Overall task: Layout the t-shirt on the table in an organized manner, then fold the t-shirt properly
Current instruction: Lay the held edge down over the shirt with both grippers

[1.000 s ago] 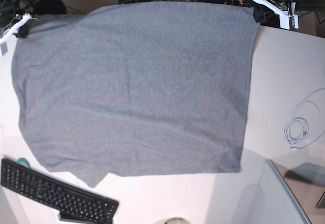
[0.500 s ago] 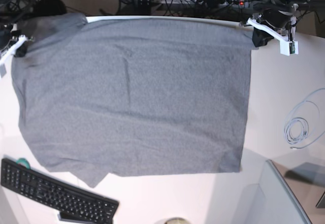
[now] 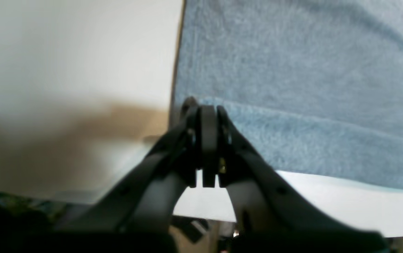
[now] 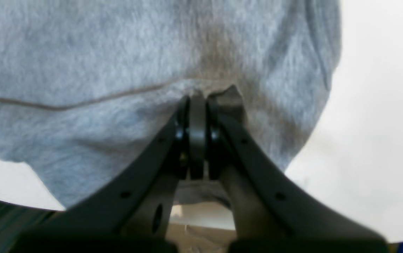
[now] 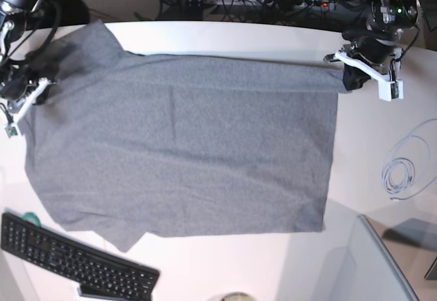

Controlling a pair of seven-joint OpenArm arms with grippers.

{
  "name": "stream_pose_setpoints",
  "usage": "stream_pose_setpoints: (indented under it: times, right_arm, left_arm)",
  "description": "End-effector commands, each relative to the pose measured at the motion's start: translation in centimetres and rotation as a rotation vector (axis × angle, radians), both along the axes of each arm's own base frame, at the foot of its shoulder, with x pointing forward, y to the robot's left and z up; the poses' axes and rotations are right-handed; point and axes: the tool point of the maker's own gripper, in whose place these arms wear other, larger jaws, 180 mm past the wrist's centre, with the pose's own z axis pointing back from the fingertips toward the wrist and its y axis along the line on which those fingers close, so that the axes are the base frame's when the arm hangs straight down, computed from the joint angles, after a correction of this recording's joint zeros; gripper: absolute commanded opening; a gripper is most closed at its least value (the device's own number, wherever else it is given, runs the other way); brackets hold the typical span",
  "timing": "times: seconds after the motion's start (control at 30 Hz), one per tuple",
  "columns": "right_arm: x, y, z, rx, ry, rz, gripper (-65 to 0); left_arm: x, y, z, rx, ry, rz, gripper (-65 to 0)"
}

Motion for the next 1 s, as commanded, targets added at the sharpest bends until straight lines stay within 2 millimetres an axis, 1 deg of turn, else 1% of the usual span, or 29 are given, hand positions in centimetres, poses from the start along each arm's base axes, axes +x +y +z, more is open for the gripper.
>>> stream_pose_setpoints:
  times: [0.0,0.07,0.17,0.33,0.4,0.5,0.53,0.63,0.77,0.87,0.97]
  right_arm:
    - [1.2,-1.0,1.0,-0.026,-0.032,0.001,-64.5]
    - [1.6,-1.1,0.7,-0.029,-0.021,-0.001,-64.5]
    - [2.7,-1.0,0.6,-0.031,-0.049,0.003,-64.5]
    - [3.5,-0.9,0.5,-0.02,-0.058,0.0,-64.5]
    - [3.6,-0.8,0.4,-0.018,-0.062,0.0,-64.5]
    - [4.5,-0.7,0.7,-0.008,-0.074,-0.002,-64.5]
    - [4.4,-0.6,0.4,-0.001,-0.067,-0.004,-64.5]
    - [5.4,-0.4,0.3,0.02,-0.072,-0.009,-64.5]
    - [6.6,0.0,0.2,0.048,-0.074,-0.013,-64.5]
    - [7.3,0.1,0.4,0.056,-0.085,-0.014,-64.5]
    - [7.7,-0.3,0.6,0.033,-0.108,-0.011,-64.5]
  left_arm:
    - [0.4,0.6,0.3,0.04,-0.009,-0.001,-65.0]
    - [0.8,0.9,-0.2,0.067,0.003,0.005,-65.0]
    - [1.6,1.2,-0.6,0.088,0.011,0.012,-65.0]
    - [3.0,1.6,-1.0,0.095,0.008,0.019,-65.0]
    - [3.7,0.7,-1.5,0.093,0.015,-0.011,-65.0]
    - [4.5,-0.4,-2.0,0.1,0.027,-0.048,-65.0]
    - [4.8,-0.7,-2.1,0.103,0.027,-0.059,-65.0]
    - [5.4,-1.4,-2.1,0.102,0.023,-0.075,-65.0]
    - [5.8,-1.2,-1.9,0.105,0.013,-0.071,-65.0]
    - [6.6,-0.9,-1.4,0.108,-0.004,-0.066,-65.0]
    - [6.7,-0.9,-1.9,0.099,0.005,-0.062,-65.0]
